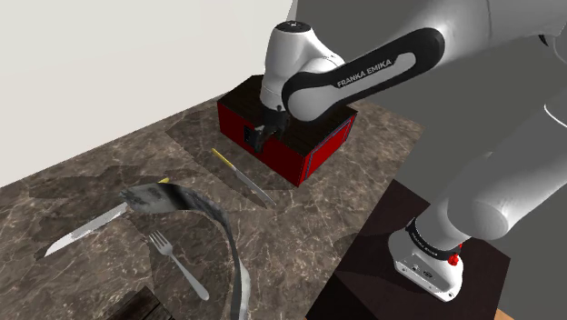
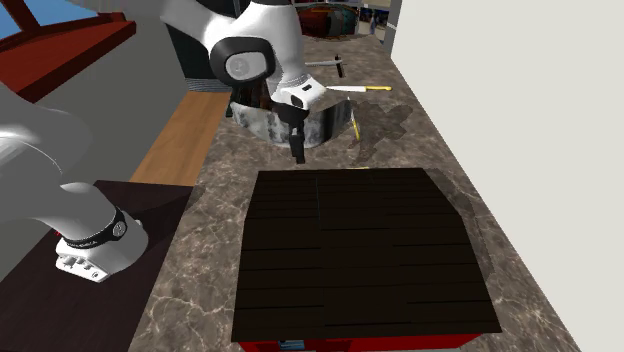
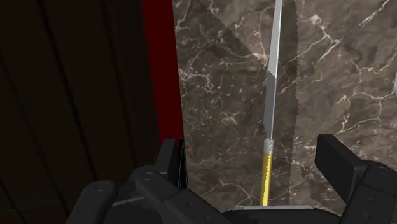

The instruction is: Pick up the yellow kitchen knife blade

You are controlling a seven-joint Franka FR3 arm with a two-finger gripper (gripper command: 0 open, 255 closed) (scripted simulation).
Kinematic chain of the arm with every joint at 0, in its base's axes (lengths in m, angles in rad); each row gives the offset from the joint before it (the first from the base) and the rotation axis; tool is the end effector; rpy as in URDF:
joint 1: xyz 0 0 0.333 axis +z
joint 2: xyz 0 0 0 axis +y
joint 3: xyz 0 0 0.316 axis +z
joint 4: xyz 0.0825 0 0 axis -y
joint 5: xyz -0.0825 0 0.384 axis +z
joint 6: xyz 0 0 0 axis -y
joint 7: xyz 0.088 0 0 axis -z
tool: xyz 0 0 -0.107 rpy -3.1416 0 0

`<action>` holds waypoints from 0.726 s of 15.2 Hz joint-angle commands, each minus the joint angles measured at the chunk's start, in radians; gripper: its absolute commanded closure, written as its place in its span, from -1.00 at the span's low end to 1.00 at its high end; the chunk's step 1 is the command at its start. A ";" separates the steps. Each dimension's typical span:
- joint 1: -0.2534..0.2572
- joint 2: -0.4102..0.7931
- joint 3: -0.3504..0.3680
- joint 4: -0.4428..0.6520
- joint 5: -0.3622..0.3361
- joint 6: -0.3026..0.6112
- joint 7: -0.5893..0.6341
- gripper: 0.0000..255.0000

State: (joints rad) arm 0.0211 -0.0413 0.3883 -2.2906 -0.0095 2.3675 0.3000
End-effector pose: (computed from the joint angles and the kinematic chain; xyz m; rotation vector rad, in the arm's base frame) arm 0.4771 0.2075 0.3779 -3.1124 -0.1814 -0.1807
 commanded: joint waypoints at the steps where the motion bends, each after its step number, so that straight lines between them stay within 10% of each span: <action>1: 0.005 0.084 0.011 0.038 -0.049 0.034 0.049 -1.00; 11: 0.102 0.443 -0.033 0.252 -0.258 0.121 0.234 -1.00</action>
State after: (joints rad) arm 0.1149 0.3748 0.3626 -2.0521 -0.2527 2.4777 0.5233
